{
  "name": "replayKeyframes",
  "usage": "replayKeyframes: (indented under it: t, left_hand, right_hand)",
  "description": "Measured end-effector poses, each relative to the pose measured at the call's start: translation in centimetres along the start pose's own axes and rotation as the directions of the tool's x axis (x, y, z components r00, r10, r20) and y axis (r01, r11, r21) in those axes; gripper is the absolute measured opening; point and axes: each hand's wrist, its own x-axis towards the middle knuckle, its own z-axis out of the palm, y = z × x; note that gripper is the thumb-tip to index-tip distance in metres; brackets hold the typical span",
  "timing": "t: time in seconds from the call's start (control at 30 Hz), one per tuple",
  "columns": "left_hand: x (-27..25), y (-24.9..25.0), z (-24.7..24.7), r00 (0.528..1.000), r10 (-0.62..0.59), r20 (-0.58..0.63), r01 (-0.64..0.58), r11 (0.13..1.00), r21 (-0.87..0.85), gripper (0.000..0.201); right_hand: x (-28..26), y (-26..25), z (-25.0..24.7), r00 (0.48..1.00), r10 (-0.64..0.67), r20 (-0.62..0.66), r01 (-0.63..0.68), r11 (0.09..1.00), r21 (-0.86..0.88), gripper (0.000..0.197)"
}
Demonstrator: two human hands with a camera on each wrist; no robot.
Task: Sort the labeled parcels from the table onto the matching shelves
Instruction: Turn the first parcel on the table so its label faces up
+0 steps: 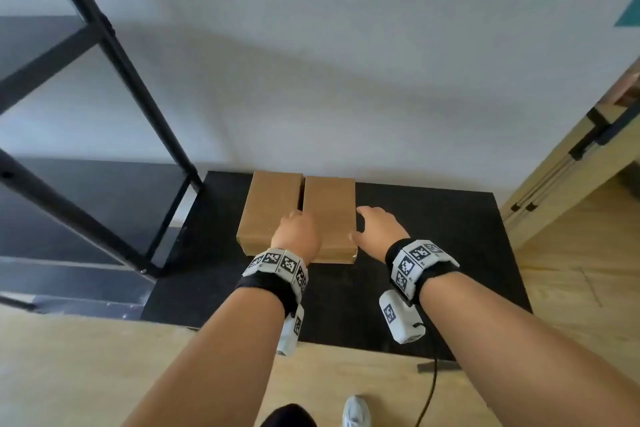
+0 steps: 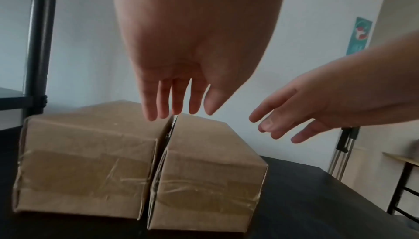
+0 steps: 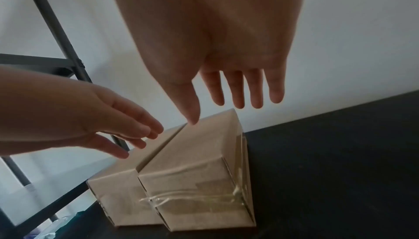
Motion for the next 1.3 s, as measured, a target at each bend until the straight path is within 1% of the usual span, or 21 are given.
replayKeyframes:
  t: [0.07,0.13,0.23,0.33,0.4,0.5,0.63,0.73,0.83,0.87,0.93,1.0,1.07,1.1,1.17,1.23,1.3]
  left_hand:
    - [0.5,0.1,0.3,0.999,-0.042,0.012,0.042,0.999,-0.013,0.034]
    - [0.9,0.0,0.7,0.998,-0.058,-0.018,0.058,0.998,-0.024,0.033]
    - [1.3,0.4,0.9,0.996,-0.081,0.025,0.081,0.997,-0.012,0.036]
    - [1.5,0.8,0.6,0.989,-0.146,0.018,0.147,0.985,-0.093,0.036]
    - [1.6,1.0,0.7,0.989,-0.147,0.003,0.145,0.975,-0.169,0.036]
    - [1.2,1.1,1.5,0.991,-0.128,-0.043,0.112,0.955,-0.275,0.033]
    - [0.2,1.5,2.1,0.981,-0.124,-0.152,0.054,0.916,-0.399,0.045]
    - [-0.2,1.9,2.5,0.965,-0.087,-0.249,-0.038,0.889,-0.457,0.047]
    - [-0.2,2.7,2.7,0.956,-0.04,-0.29,-0.116,0.857,-0.503,0.043]
    - [-0.2,3.1,2.7,0.958,-0.043,-0.284,-0.117,0.845,-0.521,0.041]
    - [-0.1,3.9,2.8,0.975,-0.093,-0.203,-0.043,0.812,-0.582,0.044]
    - [0.0,4.5,3.1,0.987,-0.141,-0.079,0.064,0.79,-0.609,0.061]
    - [0.1,5.0,3.6,0.988,-0.152,0.003,0.123,0.787,-0.604,0.072]
    - [0.1,5.3,3.8,0.989,-0.148,0.027,0.133,0.78,-0.612,0.074]
    - [0.1,5.9,4.3,0.988,-0.141,0.055,0.143,0.749,-0.647,0.073]
    - [-0.2,6.3,4.5,0.989,-0.142,0.049,0.138,0.72,-0.681,0.072]
    - [-0.5,6.3,4.6,0.988,-0.15,0.022,0.124,0.718,-0.685,0.071]
  right_hand:
    - [0.5,0.3,0.4,0.999,0.018,0.027,-0.019,1.0,0.011,0.061]
    - [0.8,0.6,0.9,0.998,0.024,0.055,-0.026,0.999,0.034,0.057]
    - [1.2,0.8,1.4,0.998,0.024,0.064,-0.029,0.997,0.073,0.054]
    - [1.2,1.1,1.6,0.997,0.037,0.069,-0.044,0.993,0.108,0.049]
    - [1.1,1.4,1.8,0.995,0.06,0.075,-0.07,0.988,0.141,0.049]
    - [0.9,2.2,2.0,0.993,0.109,0.051,-0.117,0.973,0.201,0.05]
    - [0.7,3.1,2.4,0.982,0.19,0.019,-0.188,0.95,0.251,0.054]
    - [0.6,3.8,2.6,0.97,0.238,0.04,-0.24,0.929,0.281,0.054]
    - [0.8,4.7,2.6,0.964,0.264,0.041,-0.264,0.914,0.308,0.054]
    - [0.7,5.1,2.5,0.965,0.261,0.012,-0.252,0.918,0.306,0.053]
    - [0.6,5.7,2.2,0.968,0.238,-0.074,-0.205,0.93,0.306,0.049]
    - [0.2,6.2,1.7,0.965,0.212,-0.152,-0.155,0.935,0.319,0.048]
    - [-0.1,6.5,1.3,0.959,0.194,-0.208,-0.113,0.931,0.347,0.044]
    - [-0.2,6.7,1.1,0.957,0.193,-0.215,-0.103,0.924,0.369,0.042]
    - [-0.6,6.9,0.9,0.965,0.187,-0.185,-0.101,0.912,0.397,0.042]
    - [-1.1,7.1,0.9,0.973,0.165,-0.159,-0.09,0.914,0.396,0.04]
    - [-1.5,7.0,0.9,0.979,0.142,-0.144,-0.072,0.91,0.409,0.039]
